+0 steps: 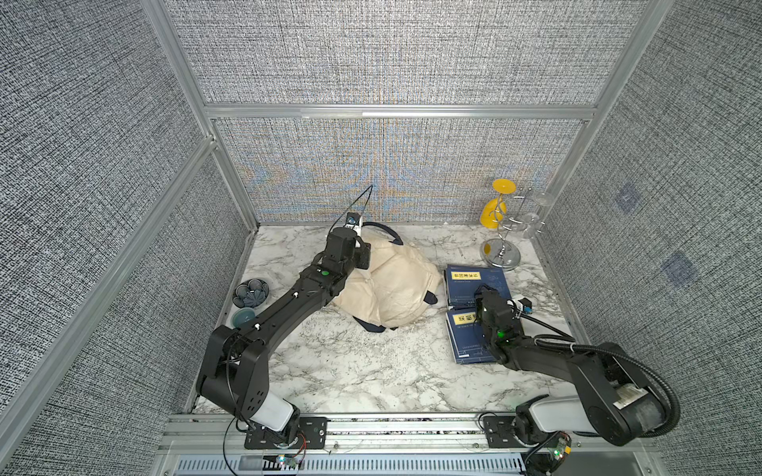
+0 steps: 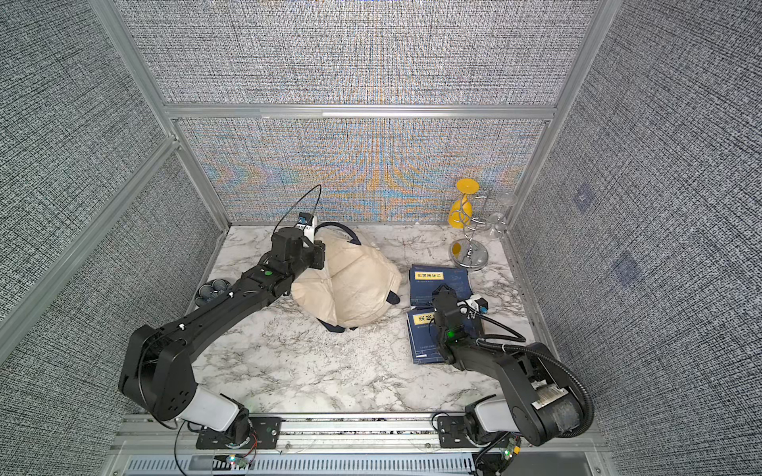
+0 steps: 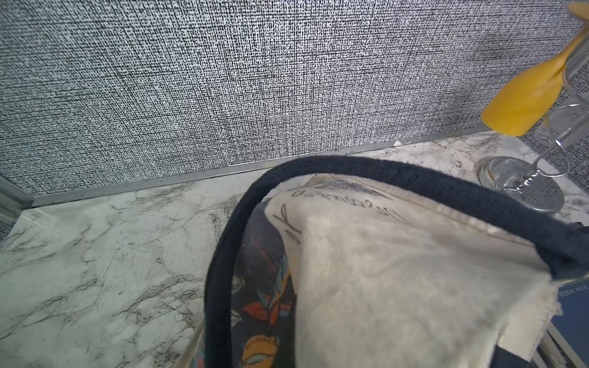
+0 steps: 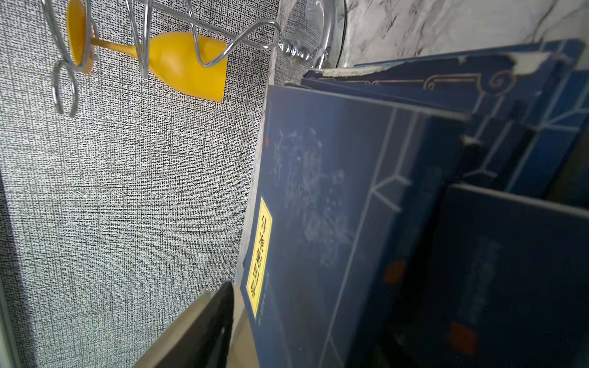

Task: Take out the books from the canvas bag
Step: Place the book on the book, then adjust the canvas bag at the center of the board.

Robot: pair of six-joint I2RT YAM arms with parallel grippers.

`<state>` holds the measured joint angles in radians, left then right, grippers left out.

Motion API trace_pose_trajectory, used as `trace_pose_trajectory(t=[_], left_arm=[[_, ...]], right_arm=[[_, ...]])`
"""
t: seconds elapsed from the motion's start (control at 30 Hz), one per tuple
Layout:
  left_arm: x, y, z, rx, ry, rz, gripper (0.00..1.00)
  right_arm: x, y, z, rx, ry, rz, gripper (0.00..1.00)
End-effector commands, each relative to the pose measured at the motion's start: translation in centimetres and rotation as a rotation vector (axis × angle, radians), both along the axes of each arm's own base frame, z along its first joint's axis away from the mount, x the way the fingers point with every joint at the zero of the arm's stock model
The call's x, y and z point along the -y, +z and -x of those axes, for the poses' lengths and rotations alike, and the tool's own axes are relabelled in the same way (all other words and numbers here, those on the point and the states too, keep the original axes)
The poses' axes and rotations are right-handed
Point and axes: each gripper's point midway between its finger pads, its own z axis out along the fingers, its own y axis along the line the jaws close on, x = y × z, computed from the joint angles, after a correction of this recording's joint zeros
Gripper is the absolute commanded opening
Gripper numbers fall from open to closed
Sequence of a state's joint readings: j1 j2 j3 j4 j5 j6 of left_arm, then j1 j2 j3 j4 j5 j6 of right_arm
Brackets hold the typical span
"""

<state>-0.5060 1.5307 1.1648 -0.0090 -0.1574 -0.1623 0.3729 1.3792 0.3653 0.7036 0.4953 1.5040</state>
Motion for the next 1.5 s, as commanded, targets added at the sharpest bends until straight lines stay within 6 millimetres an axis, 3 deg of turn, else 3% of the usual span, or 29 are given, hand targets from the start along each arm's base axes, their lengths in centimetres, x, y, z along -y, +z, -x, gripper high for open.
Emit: trace_pose_trajectory(t=[0.0, 0.2, 0.47, 0.7, 0.83, 1.03, 1.33, 1.47], left_arm=[[0.0, 0.3, -0.1, 0.005, 0.002, 0.004, 0.00], [0.1, 0.5, -0.1, 0.006, -0.002, 0.010, 0.00], [0.1, 0.6, 0.0, 0.006, -0.006, 0.012, 0.00], [0.0, 0.6, 0.0, 0.005, -0.006, 0.003, 0.00], [0.0, 0.8, 0.0, 0.009, -0.004, 0.003, 0.00], [-0.2, 0.9, 0.0, 0.012, 0.004, 0.001, 0.00], [-0.5, 1.0, 0.0, 0.014, 0.021, 0.001, 0.00], [-0.6, 1.2, 0.0, 0.021, 0.026, 0.001, 0.00]], right_arm=[[-0.3, 0.2, -0.6, 0.000, 0.007, 0.007, 0.55], [-0.5, -0.4, -1.4, 0.007, 0.002, -0.019, 0.55], [0.3, -0.9, 0.4, -0.064, -0.002, 0.022, 0.63], [1.0, 0.3, 2.1, -0.151, 0.014, 0.101, 0.82], [1.2, 2.5, 2.4, -0.168, 0.046, 0.183, 0.93], [-1.4, 5.1, 1.4, -0.143, 0.219, 0.241, 0.99], [-8.0, 8.4, 0.8, -0.004, 0.480, 0.334, 0.99], [-10.8, 8.6, 1.0, 0.005, 0.578, 0.363, 0.99]])
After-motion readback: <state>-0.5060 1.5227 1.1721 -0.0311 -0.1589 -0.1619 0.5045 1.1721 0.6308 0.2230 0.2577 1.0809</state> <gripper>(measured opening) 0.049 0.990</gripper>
